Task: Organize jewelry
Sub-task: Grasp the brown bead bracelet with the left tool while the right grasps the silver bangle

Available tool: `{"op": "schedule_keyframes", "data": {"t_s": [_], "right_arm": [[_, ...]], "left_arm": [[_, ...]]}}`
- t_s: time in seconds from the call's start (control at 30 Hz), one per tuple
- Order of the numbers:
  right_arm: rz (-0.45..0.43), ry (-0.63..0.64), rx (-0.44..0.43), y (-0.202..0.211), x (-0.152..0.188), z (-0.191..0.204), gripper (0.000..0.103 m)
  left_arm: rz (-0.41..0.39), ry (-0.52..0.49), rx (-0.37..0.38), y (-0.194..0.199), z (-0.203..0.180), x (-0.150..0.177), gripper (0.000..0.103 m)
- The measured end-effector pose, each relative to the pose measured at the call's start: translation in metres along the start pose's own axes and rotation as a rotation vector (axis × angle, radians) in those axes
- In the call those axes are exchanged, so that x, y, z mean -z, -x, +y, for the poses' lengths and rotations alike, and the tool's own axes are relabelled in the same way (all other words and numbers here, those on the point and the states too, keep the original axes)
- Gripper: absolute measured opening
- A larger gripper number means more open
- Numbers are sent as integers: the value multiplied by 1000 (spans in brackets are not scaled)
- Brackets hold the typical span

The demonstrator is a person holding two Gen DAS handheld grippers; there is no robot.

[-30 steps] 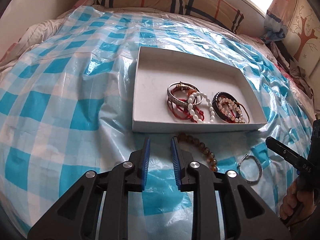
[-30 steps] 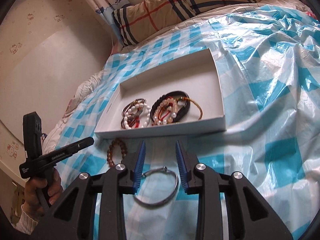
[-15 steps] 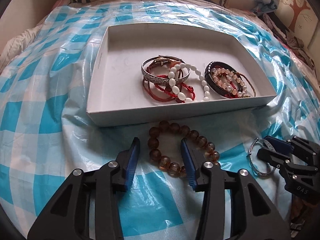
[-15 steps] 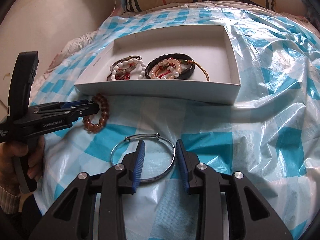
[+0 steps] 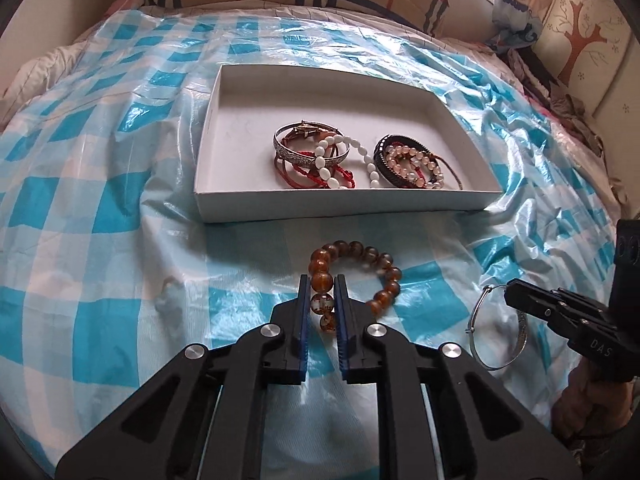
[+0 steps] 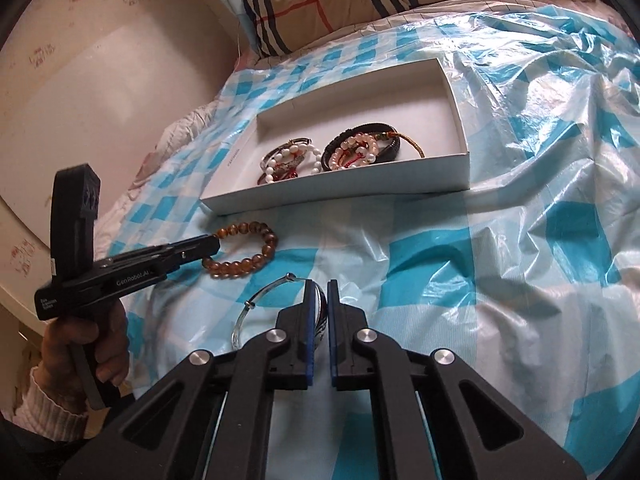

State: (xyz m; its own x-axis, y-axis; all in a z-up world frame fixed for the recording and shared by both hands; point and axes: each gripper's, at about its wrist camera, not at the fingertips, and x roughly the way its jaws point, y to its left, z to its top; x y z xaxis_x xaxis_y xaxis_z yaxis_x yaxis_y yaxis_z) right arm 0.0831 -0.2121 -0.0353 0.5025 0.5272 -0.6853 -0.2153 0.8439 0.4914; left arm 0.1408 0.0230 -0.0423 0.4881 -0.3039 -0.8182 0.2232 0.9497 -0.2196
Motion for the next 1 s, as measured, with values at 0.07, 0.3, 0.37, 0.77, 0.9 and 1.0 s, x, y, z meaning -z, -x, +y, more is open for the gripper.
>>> {"op": "schedule_keyframes", "data": {"t_s": [0.07, 0.3, 0.37, 0.77, 0.9, 1.0], "right_arm": [[-14, -19, -20, 7, 2, 2, 6], [-46, -25, -52, 25, 4, 13, 6], [-56, -32, -71, 29, 4, 16, 6], [-128, -37, -136, 63, 6, 33, 6], [-164, -32, -142, 76, 7, 39, 6], [-190, -27, -145, 88, 7, 44, 6]], "left_arm": [[-13, 3, 7, 11, -2, 4, 10], [-59, -25, 11, 46, -18, 14, 10], [-76, -37, 7, 56, -22, 15, 10], [-155, -87, -16, 103, -41, 21, 10], [-178, -86, -5, 118, -44, 23, 11], [-191, -68, 25, 131, -43, 24, 11]]}}
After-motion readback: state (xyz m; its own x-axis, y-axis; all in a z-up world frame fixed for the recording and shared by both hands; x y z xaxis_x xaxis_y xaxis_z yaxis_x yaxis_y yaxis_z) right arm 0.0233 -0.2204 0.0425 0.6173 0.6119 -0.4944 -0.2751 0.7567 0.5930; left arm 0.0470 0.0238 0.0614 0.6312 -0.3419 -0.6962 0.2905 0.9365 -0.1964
